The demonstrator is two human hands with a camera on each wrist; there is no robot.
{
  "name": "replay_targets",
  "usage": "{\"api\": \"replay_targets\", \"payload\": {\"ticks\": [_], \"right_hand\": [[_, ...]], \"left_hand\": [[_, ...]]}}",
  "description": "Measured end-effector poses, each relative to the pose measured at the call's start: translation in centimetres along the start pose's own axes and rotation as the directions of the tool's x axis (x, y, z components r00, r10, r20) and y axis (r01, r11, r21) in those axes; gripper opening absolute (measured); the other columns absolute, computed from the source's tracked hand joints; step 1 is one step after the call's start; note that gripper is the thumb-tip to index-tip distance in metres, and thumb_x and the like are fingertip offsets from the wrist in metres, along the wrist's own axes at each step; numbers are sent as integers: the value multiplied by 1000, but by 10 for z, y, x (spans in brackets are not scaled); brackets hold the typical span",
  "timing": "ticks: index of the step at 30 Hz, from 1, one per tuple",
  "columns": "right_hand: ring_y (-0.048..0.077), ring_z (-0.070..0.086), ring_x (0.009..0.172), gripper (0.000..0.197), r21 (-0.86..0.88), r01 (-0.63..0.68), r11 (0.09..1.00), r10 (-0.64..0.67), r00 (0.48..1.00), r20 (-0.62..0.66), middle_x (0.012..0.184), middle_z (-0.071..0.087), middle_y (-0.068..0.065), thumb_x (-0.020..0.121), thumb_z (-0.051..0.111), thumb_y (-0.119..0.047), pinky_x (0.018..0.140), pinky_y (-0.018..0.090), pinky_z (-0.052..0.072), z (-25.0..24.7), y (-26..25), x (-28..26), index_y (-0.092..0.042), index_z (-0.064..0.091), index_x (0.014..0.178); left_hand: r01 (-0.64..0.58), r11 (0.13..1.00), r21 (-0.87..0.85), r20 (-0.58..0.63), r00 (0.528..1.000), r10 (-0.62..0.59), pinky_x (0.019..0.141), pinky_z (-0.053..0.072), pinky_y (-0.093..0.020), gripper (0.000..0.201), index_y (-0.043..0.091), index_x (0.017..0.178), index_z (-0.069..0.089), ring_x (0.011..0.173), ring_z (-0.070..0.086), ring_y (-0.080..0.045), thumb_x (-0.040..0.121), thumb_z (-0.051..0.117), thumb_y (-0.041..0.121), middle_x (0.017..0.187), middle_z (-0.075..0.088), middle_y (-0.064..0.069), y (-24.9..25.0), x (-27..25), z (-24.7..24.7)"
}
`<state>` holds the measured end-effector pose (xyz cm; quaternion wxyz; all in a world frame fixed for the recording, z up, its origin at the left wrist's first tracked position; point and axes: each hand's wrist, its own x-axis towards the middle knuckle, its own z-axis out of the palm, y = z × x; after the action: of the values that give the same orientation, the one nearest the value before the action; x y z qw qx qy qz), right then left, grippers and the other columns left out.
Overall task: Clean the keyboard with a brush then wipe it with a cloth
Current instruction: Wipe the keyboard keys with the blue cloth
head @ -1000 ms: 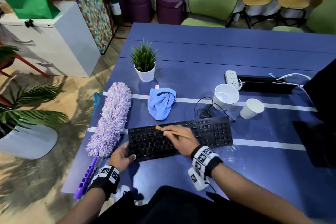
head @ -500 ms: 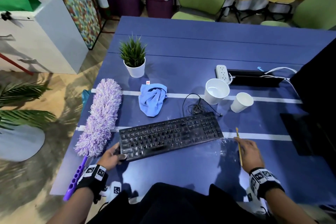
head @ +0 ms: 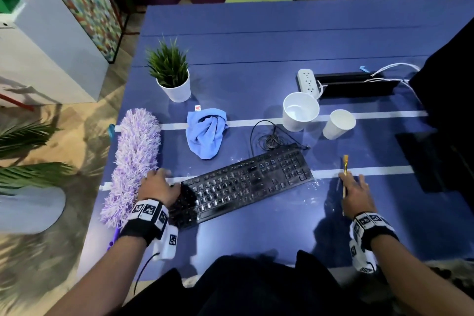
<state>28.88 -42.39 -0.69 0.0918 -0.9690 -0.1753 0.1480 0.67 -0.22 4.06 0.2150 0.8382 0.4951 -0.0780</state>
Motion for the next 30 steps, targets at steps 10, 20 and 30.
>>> {"api": "replay_targets", "payload": {"ticks": [10,20,30], "right_hand": [[42,34,135,61,210,-10,978,70,958,-278,138,49,23,80,36,-3,110,51,30,11,-7,1,-3,38,141],[32,37,133,62,339,249,907,-75,889,-453,135,53,11,79,38,-17,111,48,32,-19,-81,18,-10,40,140],[8,46,129,83,612,431,663,-543,840,-4,143,46,-2,76,69,-20,108,23,35,-10,-204,-23,-34,27,146]], "left_hand": [[-312,949,41,119,945,305,114,26,-44,73,14,146,27,137,27,-39,84,62,35,153,19,-19,109,100,15],[-318,948,-15,-45,947,317,82,44,-48,25,7,112,45,99,55,-46,88,43,13,111,56,-25,116,109,1],[-594,716,-367,129,729,672,71,45,-35,27,9,100,46,74,59,-36,85,30,24,69,56,-4,153,-19,-2]]}}
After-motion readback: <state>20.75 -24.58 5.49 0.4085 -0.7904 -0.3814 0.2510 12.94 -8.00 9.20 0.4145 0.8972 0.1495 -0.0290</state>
